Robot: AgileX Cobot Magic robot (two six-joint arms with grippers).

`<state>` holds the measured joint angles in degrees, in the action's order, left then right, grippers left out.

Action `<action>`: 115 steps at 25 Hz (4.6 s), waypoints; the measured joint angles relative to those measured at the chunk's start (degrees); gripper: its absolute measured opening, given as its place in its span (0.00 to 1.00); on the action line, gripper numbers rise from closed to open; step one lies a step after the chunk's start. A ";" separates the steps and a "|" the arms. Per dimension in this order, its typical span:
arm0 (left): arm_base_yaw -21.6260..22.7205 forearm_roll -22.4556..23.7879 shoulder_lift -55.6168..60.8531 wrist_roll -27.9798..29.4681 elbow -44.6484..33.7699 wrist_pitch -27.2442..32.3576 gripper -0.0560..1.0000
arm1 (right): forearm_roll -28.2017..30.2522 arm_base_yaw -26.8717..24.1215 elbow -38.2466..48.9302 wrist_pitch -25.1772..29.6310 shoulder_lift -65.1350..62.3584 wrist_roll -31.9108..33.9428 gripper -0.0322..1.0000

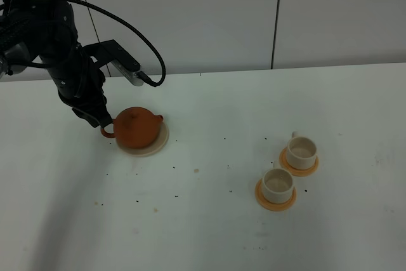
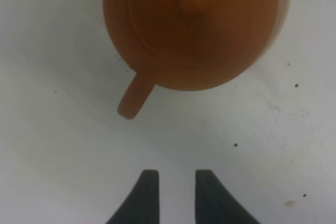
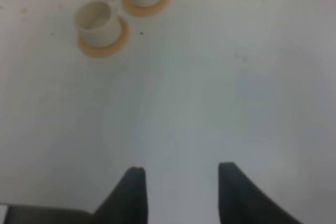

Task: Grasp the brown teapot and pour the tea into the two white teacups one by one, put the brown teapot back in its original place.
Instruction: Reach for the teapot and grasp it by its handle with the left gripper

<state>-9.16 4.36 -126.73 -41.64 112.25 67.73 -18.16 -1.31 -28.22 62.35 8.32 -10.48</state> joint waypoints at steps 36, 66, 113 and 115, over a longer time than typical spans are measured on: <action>-0.05 2.71 -2.87 -12.03 0.40 -0.77 0.28 | -2.54 0.00 0.00 -0.41 0.00 0.05 0.34; -0.05 0.37 -3.87 -14.97 2.29 -6.22 0.36 | -2.58 0.00 0.00 -0.46 0.00 0.05 0.34; -0.58 1.96 -7.29 -17.74 2.29 -9.01 0.36 | -2.67 0.00 0.00 -0.52 0.00 0.05 0.34; -0.58 1.96 -7.29 -17.74 2.29 -9.01 0.36 | -2.67 0.00 0.00 -0.52 0.00 0.05 0.34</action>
<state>-9.74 6.32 -134.01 -59.38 114.54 58.72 -20.83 -1.31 -28.22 61.83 8.32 -10.43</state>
